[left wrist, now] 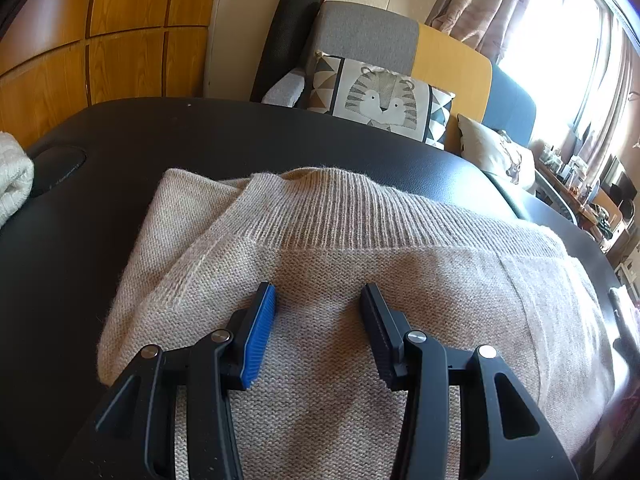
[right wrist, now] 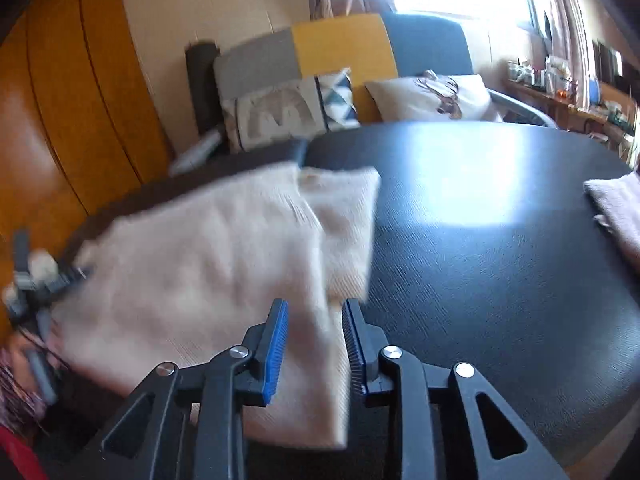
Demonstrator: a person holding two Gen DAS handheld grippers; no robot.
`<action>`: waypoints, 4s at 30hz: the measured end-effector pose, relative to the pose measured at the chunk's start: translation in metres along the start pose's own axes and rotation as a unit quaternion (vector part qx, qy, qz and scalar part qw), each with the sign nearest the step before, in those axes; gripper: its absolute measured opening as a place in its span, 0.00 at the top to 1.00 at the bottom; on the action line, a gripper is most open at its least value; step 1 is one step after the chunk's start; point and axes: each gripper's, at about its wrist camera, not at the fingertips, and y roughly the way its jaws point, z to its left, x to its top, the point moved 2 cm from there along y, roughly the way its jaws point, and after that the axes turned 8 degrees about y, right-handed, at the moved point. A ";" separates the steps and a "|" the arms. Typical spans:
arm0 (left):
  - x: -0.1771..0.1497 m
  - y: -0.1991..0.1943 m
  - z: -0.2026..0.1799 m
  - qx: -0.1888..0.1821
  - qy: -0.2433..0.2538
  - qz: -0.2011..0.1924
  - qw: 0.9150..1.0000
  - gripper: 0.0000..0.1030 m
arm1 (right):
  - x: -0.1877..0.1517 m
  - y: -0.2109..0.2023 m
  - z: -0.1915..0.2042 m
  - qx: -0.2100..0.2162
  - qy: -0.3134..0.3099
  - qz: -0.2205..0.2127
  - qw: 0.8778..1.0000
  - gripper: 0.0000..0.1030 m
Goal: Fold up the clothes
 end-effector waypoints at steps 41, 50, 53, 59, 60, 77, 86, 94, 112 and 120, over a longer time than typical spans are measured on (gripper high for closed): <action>0.046 0.055 -0.029 0.078 0.060 0.060 0.993 0.45 | 0.018 0.074 0.028 -0.029 -0.050 0.020 0.998 0.68; 0.041 0.054 -0.021 0.104 0.042 0.043 0.993 0.27 | 0.054 0.062 0.074 0.010 -0.032 -0.010 0.999 0.68; 0.040 0.052 -0.019 0.103 0.040 0.041 0.993 0.27 | 0.068 0.090 0.108 0.027 -0.047 0.013 0.998 0.68; 0.034 0.049 -0.017 0.100 0.037 0.037 0.994 0.27 | 0.070 0.153 0.134 0.016 -0.081 0.052 0.995 0.68; 0.034 0.050 -0.017 0.100 0.038 0.037 0.994 0.27 | 0.068 0.159 0.132 0.009 -0.080 0.056 0.995 0.70; 0.036 0.053 -0.016 0.096 0.038 0.032 0.994 0.26 | 0.087 0.130 0.073 -0.038 0.000 0.023 0.999 0.67; 0.037 0.054 -0.016 0.095 0.037 0.032 0.994 0.25 | 0.062 0.133 0.063 -0.036 -0.023 0.037 0.998 0.61; 0.036 0.054 -0.013 0.092 0.035 0.032 0.995 0.25 | 0.062 0.135 0.057 -0.020 -0.003 0.033 0.999 0.58; 0.021 0.038 0.020 0.106 -0.025 0.053 0.993 0.07 | 0.058 0.136 0.050 0.004 0.019 0.036 0.999 0.57; 0.017 0.038 0.016 0.117 -0.014 0.049 0.992 0.06 | 0.056 0.135 0.050 0.003 0.019 0.034 0.999 0.57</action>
